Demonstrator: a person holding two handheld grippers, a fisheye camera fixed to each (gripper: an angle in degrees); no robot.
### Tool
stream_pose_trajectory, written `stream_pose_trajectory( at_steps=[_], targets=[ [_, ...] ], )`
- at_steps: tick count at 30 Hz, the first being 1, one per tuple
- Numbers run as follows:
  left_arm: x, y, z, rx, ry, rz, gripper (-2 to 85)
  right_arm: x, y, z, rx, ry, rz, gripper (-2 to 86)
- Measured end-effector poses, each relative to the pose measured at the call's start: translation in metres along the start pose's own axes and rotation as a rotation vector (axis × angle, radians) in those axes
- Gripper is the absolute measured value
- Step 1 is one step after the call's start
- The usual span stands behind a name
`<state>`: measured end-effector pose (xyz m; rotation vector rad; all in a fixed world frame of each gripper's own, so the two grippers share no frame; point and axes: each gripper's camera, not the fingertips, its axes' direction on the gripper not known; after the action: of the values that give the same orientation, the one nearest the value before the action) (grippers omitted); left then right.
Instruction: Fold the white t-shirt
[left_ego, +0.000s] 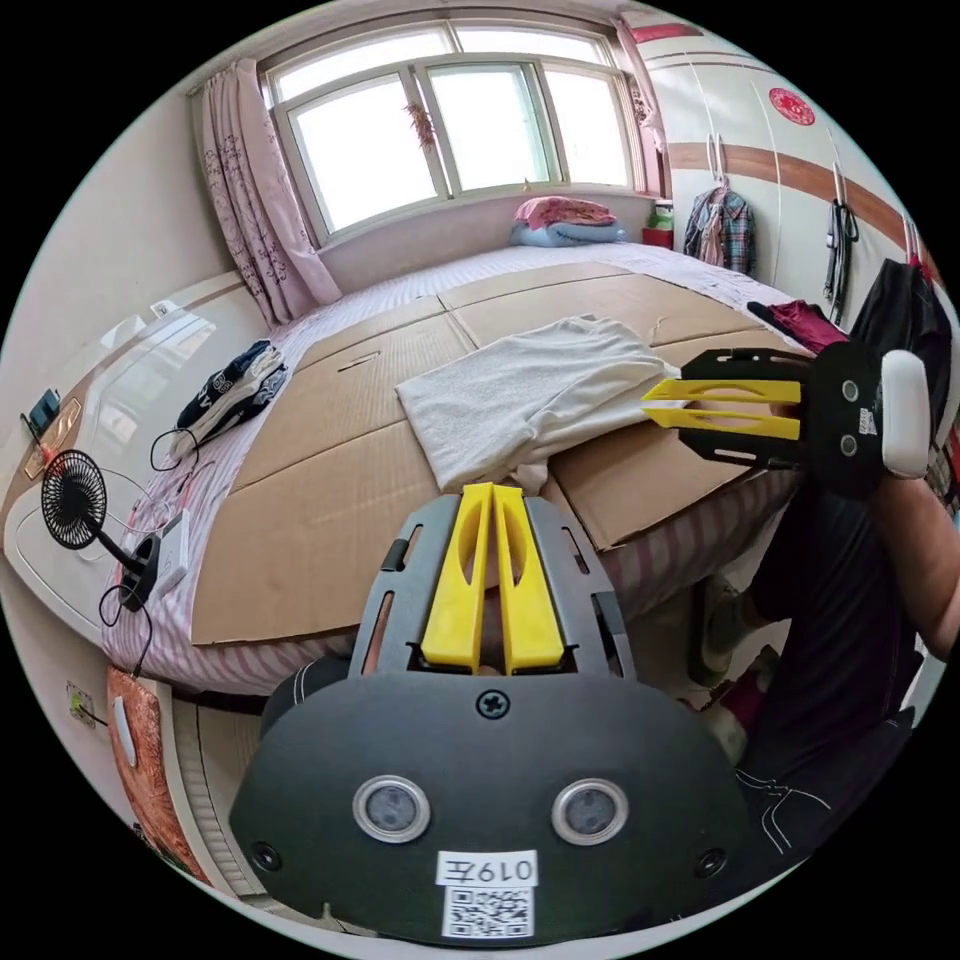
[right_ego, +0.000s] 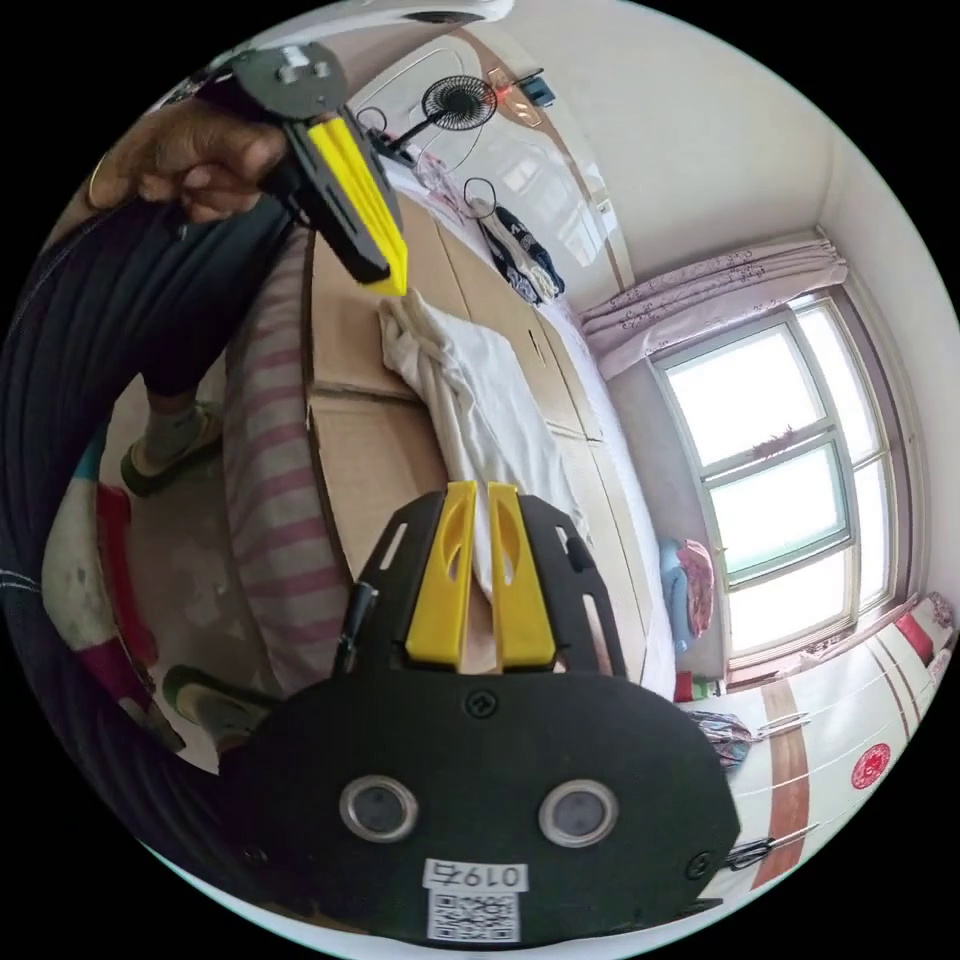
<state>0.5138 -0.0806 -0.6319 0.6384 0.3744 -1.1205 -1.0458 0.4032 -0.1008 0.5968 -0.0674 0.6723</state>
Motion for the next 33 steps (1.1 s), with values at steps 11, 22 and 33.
stream_pose_trajectory(
  at_steps=[11, 22, 33],
  targets=[
    [0.069, 0.014, 0.023, 0.035, -0.042, 0.238, 2.3, -0.054, 0.001, 0.032, 0.045, 0.063, -0.214, 5.4],
    [0.151, 0.039, 0.051, 0.029, -0.320, 1.004, 5.1, -0.022, 0.058, 0.051, 0.048, -0.056, -0.122, 5.9],
    [0.186, 0.057, 0.088, 0.017, -0.443, 1.332, 2.1, -0.043, 0.093, 0.048, 0.076, 0.027, -0.218, 4.5]
  ],
)
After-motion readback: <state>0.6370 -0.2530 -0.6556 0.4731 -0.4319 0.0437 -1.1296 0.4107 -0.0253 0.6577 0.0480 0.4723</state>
